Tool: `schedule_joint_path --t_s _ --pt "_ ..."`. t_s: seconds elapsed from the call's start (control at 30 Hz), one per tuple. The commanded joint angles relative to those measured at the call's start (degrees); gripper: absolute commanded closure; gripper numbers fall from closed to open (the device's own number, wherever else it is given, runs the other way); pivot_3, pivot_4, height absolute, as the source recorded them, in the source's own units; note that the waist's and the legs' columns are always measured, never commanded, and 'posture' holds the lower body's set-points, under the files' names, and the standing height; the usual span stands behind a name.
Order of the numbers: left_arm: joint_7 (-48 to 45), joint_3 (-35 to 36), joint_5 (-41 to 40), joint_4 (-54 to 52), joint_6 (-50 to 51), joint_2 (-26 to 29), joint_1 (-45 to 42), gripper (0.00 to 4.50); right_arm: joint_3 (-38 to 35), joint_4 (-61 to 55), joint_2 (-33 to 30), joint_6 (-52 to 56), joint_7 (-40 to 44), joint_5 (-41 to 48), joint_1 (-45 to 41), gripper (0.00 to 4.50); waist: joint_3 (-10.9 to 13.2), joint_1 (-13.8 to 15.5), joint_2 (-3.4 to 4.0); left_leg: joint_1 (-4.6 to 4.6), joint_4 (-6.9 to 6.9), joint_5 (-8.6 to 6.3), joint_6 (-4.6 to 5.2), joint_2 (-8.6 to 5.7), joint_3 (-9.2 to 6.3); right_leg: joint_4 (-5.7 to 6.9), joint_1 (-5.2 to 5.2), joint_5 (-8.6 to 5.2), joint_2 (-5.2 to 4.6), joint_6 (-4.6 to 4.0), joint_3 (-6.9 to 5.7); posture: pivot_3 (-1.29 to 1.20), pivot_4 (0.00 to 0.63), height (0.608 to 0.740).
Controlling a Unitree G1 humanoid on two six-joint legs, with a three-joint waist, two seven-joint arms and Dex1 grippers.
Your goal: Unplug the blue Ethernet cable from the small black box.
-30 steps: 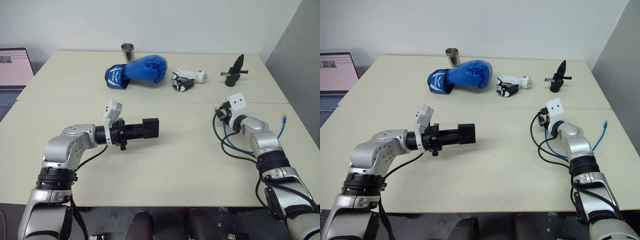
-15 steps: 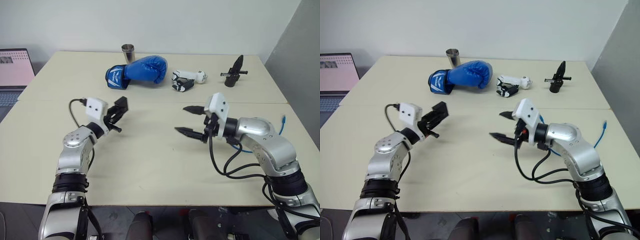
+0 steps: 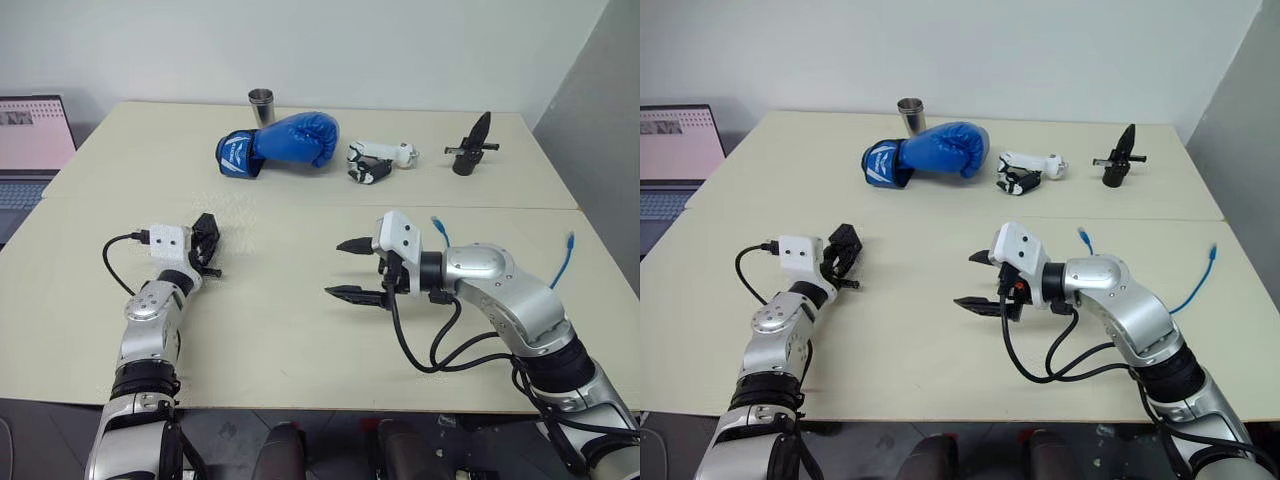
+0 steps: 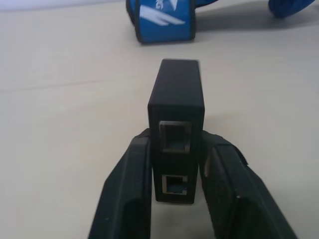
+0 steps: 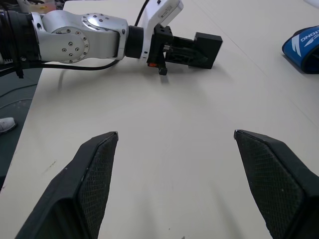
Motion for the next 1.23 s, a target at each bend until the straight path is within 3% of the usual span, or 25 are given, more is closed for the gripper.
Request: schedule_joint_path --t_s 0.03,0.23,0.33,0.53,0.7,0.97,1.23 --pt "0.0 1.1 -0.6 -0.1 -0.7 0.1 -0.2 2.06 -0.3 -1.2 0.0 -0.9 0.7 -0.4 -0.5 0.52 0.0 0.0 0.0 0.0 0.0 0.0 0.0 0.0 0.0 0.0 0.0 0.0 0.0 0.0 0.0 0.0 0.15 0.74" --pt "-0.4 1.1 -1.2 -3.0 -0.3 -0.3 1.5 0.76 -0.4 -1.7 -0.1 -0.6 0.8 -0.6 -0.3 0.52 0.0 0.0 0.0 0.0 0.0 0.0 0.0 0.0 0.0 0.0 0.0 0.0 0.0 0.0 0.0 0.0 0.15 0.74" --pt "-0.2 0.8 -0.9 -9.6 1.3 0.2 5.6 0.22 -0.7 -2.6 -0.4 0.1 0.4 -0.5 0.5 0.52 0.0 -0.2 0.0 0.0 0.0 0.0 -0.01 0.01 0.02 0.0 0.0 0.0 0.0 0.0 0.04 0.0 0.15 0.74" --pt "-5.4 2.2 -5.9 -27.1 12.0 3.9 14.8 0.22 -5.3 -7.1 -2.7 2.7 -1.3 1.8 6.1 0.52 0.0 -0.1 0.0 -0.02 -0.02 0.0 -0.01 0.04 -0.01 -0.03 0.0 0.0 -0.02 -0.01 0.04 0.0 0.15 0.74" --pt "-17.7 2.1 -8.9 -36.0 18.7 15.2 18.4 0.22 -14.5 -9.2 -8.3 4.6 0.6 6.4 11.0 0.52 0.0 0.0 -0.01 -0.01 -0.02 0.0 -0.01 0.03 -0.07 -0.01 0.02 0.0 0.0 0.0 -0.01 0.0 0.15 0.74" --pt "-30.7 3.0 -13.1 -35.9 23.7 25.9 14.3 0.22 -24.9 -6.7 -19.1 5.7 8.3 13.3 14.5 0.52 0.0 -0.2 0.01 0.12 -0.14 -0.01 0.0 0.03 0.05 -0.1 0.1 -0.02 0.03 0.02 0.04 0.0 0.15 0.74" --pt "-36.5 2.3 -14.8 -35.3 27.7 28.9 12.2 0.22 -27.3 -6.5 -21.4 7.2 8.2 16.3 14.7 0.52 0.0 -0.4 0.01 0.2 -0.28 -0.01 0.0 0.07 0.16 -0.11 0.05 -0.04 0.07 0.03 0.15 0.0 0.15 0.74"
